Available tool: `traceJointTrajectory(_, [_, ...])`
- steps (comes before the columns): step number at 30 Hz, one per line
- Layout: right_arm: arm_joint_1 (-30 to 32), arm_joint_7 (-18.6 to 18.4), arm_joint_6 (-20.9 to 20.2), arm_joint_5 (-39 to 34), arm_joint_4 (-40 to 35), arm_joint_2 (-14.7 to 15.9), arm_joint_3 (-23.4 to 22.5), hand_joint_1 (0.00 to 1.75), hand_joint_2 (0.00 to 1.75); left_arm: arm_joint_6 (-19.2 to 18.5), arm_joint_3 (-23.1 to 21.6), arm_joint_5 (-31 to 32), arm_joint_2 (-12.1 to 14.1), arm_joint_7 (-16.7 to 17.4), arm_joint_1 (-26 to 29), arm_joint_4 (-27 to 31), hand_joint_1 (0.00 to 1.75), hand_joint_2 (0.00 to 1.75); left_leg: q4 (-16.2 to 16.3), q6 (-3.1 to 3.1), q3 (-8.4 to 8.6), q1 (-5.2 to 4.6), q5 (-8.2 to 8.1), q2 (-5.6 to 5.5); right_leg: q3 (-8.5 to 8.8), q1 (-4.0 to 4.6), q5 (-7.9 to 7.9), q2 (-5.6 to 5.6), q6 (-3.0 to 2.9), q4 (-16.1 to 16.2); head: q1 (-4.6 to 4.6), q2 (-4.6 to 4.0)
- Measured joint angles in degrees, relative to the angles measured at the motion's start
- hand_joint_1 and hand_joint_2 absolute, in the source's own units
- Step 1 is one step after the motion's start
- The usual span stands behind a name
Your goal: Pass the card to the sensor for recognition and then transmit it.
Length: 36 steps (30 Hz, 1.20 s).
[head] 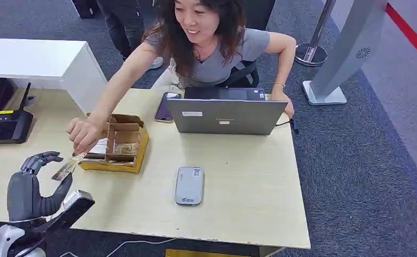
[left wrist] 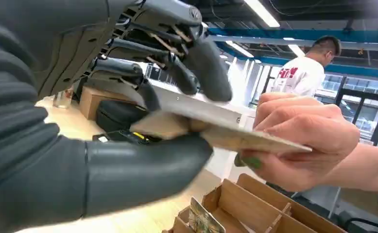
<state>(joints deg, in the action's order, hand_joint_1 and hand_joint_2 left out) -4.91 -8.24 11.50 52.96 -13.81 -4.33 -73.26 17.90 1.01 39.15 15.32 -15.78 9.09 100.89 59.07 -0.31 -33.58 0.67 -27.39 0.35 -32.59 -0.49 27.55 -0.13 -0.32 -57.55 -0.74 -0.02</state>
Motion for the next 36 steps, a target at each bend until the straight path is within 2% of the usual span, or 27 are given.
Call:
traceJointTrajectory(25, [-0.02, -0.26, -0.59, 0.18, 0.26, 0.0, 0.04, 0.0, 0.0, 1.22, -0.83, -0.13, -0.22, 0.2, -0.54, -0.98, 1.75, 1.75, 0.0, 0.0, 0.0, 0.0, 0.0, 0.0, 0.0, 0.0, 0.0, 0.0, 0.0, 0.0, 0.0, 0.0])
traceJointTrajectory(31, [-0.04, -0.79, -0.59, 1.12, 0.26, 0.0, 0.2, 0.0, 0.0, 2.95, -1.44, -2.97, -2.03, -0.26, -2.38, -2.62, 1.75, 1.75, 0.0, 0.01, 0.0, -0.01, 0.01, -0.01, 0.0, 0.0, -0.01, -0.01, 0.0, 0.0, 0.0, 0.0])
traceJointTrajectory(36, [-0.12, -0.96, -0.77, 2.38, 0.26, 0.0, 0.96, 0.0, 0.0, 4.5, -1.92, -6.56, -5.07, -1.66, -5.62, -7.28, 1.75, 1.75, 0.02, 0.01, 0.01, -0.02, 0.01, -0.02, 0.01, -0.01, -0.03, -0.03, 0.0, 0.0, 0.0, 0.0])
